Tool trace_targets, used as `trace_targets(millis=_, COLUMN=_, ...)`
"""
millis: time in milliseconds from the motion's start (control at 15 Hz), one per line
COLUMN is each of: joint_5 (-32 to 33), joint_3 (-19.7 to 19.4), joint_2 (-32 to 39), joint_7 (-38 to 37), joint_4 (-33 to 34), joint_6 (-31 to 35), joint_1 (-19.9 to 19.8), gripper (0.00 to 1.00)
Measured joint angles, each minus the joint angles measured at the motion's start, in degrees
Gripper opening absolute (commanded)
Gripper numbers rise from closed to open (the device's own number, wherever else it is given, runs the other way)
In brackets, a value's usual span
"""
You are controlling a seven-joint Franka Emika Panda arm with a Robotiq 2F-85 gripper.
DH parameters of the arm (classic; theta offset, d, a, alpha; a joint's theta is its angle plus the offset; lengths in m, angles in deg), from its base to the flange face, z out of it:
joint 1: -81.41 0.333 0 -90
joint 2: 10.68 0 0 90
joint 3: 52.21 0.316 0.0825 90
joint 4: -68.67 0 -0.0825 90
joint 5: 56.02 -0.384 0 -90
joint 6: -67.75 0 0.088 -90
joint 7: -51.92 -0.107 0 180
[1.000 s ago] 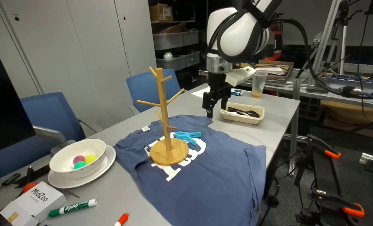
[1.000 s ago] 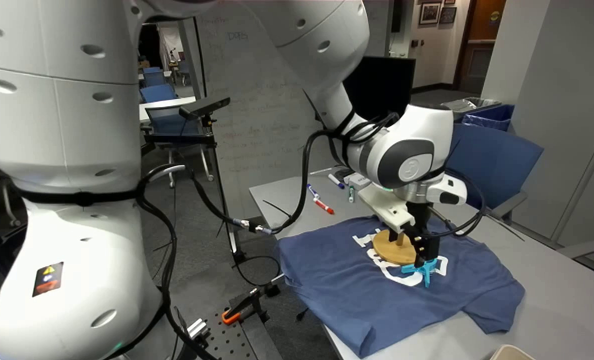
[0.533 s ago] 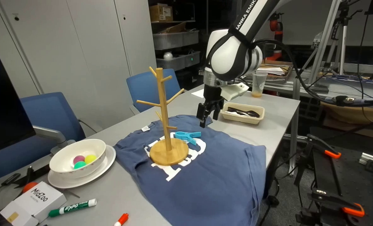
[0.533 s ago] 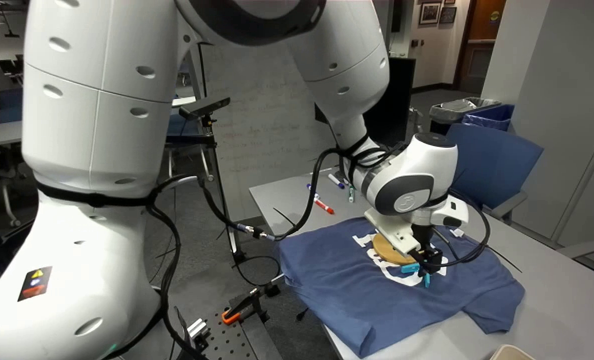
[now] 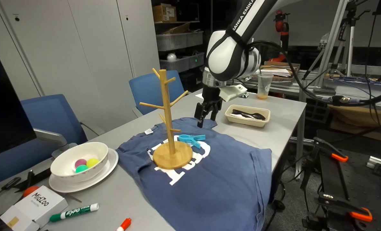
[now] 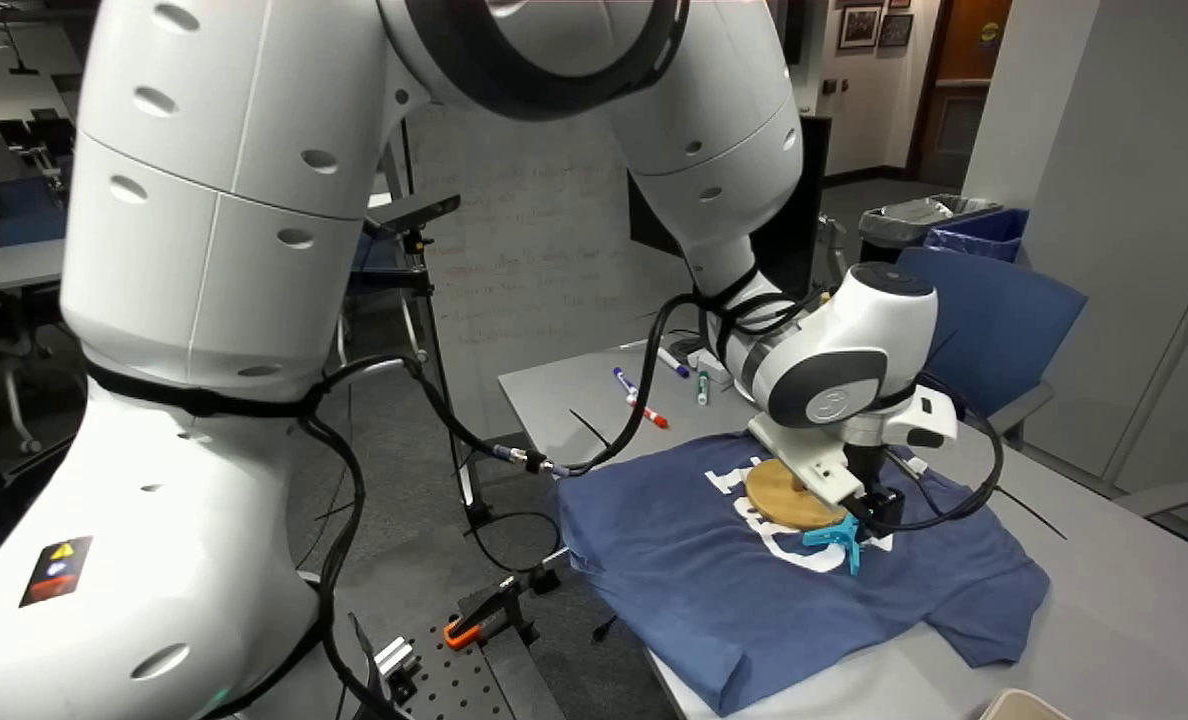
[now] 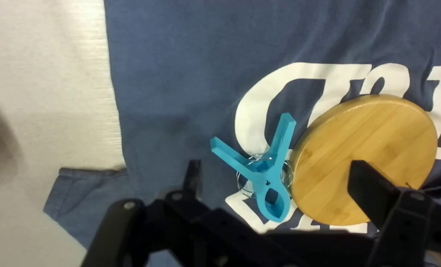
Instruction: Hang the peg on the stand
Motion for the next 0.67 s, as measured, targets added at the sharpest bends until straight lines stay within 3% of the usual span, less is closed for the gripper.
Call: trace_targets(millis=667, joint_5=3.6, joint_3=-1.3, joint_2=4.2, joint_7=1.2, joint_4=1.7, joint_6=1.9, joint_1=0.1, gripper=1.00)
